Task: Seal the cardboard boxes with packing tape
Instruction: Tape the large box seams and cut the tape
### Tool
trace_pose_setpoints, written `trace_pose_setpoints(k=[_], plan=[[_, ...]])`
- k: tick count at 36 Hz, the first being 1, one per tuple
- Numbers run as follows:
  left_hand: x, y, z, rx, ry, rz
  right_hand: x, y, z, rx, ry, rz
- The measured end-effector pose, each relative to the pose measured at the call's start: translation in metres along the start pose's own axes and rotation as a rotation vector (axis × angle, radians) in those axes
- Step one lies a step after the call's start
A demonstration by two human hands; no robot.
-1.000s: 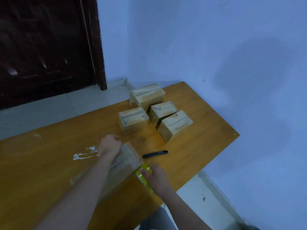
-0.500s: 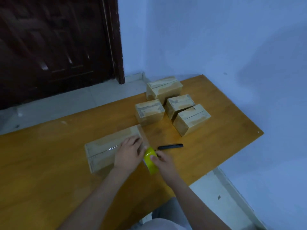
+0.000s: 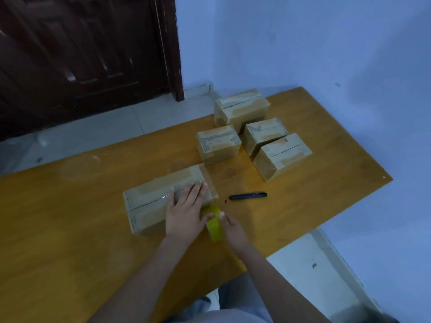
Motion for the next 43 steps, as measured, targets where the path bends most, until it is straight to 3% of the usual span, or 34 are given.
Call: trace_pose_setpoints(k=[3, 7, 11, 16, 20, 22, 26, 29, 33, 39, 43], plan=[[0.0, -0.001, 0.002, -0.01, 0.019, -0.005, -0.004, 0.015, -0.019, -0.2, 0.025, -0.055], [0.0, -0.001, 0.001, 0.014, 0.017, -0.024, -0.017, 0.06, -0.046, -0.485, -0.519, 0.022], [0.0, 0.0, 0.001, 0.037, 0.019, -0.033, -0.023, 0.085, -0.063, -0.46, -0.878, 0.063], [0.0, 0.0, 0.001, 0.023, 0.018, -0.024, -0.032, 0.084, -0.073, -0.437, -0.934, -0.012], [0.0, 0.0, -0.001, 0.02, 0.03, -0.023, -0.024, 0.057, -0.08, -0.326, -0.487, -0.009], [0.0, 0.0, -0.001, 0.019, 0.031, -0.022, -0.018, 0.037, -0.082, -0.28, -0.383, -0.151], [0.0, 0.0, 0.0, 0.051, 0.014, -0.03, -0.007, 0.0, -0.073, -0.249, -0.509, -0.442], [-0.001, -0.001, 0.0, 0.056, 0.012, -0.025, 0.001, -0.006, -0.061, -0.292, -0.652, -0.525], [-0.001, -0.001, -0.001, 0.035, 0.012, -0.027, 0.009, -0.001, -0.054, -0.388, -0.674, -0.471], [0.0, -0.001, 0.0, 0.075, 0.012, -0.033, -0.006, 0.026, -0.073, -0.481, -0.624, -0.032], [0.0, 0.0, 0.0, 0.07, 0.011, -0.033, -0.021, 0.053, -0.062, -0.46, -0.639, 0.058]])
Point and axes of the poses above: each hand's wrist, its own y-axis towards the middle knuckle, its own z-axis out of the palm, x = y × z, the point moved 1 cm from there along y, towards the middle knuckle, and after that the axes turned 13 degrees about z, right-handed, at the moved point
